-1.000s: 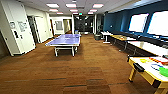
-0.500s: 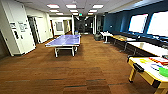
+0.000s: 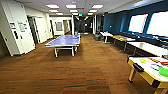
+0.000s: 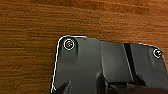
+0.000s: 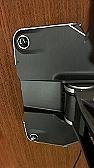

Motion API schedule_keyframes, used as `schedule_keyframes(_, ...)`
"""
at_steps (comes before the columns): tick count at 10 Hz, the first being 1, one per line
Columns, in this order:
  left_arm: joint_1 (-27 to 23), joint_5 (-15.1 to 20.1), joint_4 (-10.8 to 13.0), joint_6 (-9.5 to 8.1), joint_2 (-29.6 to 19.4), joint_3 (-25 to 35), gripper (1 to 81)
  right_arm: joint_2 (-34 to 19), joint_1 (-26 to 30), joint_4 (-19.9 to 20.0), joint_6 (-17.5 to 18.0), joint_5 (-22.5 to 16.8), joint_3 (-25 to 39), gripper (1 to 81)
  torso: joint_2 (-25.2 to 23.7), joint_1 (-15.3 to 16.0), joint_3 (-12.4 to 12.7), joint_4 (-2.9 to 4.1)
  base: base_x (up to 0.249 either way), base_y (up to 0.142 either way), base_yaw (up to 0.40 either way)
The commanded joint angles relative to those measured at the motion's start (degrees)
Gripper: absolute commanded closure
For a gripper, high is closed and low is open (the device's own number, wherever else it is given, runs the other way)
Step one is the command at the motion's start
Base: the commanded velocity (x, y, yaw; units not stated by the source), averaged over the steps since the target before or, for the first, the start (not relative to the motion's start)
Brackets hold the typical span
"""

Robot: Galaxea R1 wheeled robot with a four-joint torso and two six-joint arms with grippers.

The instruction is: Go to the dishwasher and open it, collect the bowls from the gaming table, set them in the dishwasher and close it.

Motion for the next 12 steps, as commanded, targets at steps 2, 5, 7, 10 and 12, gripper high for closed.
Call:
schedule_keyframes(2, -2.95, 2.54, 0.73, 0.2, -0.6, -0.02, 1.0, 0.05, 3.1, 0.01, -0.1, -3.14, 0.06, 1.0, 0.0, 0.01, 0.0, 0.0, 0.0, 0.0, -0.326)
schedule_keyframes(5, -2.95, 2.54, 0.82, 0.2, -0.51, -0.02, 1.0, 0.05, 3.1, 0.01, -0.1, -3.05, 0.06, 1.0, 0.0, 0.01, 0.0, 0.0, 0.0, 0.0, -0.339)
schedule_keyframes(7, -2.95, 2.54, 0.82, 0.2, -0.6, -0.1, 1.0, 0.14, 3.1, 0.01, -0.1, -3.05, 0.06, 1.0, 0.0, 0.01, 0.0, 0.0, 0.0, 0.0, -0.34)
schedule_keyframes(10, -2.95, 2.54, 0.82, 0.2, -0.42, -0.1, 1.0, 0.14, 3.1, 0.01, -0.1, -3.05, 0.06, 1.0, 0.0, 0.01, 0.0, 0.0, 0.0, 0.0, -0.341)
schedule_keyframes(12, -3.04, 2.54, 0.82, 0.2, -0.42, -0.1, 1.0, 0.22, 3.02, 0.01, -0.1, -3.05, 0.06, 1.0, 0.0, 0.01, 0.0, 0.0, 0.0, 0.0, -0.342)
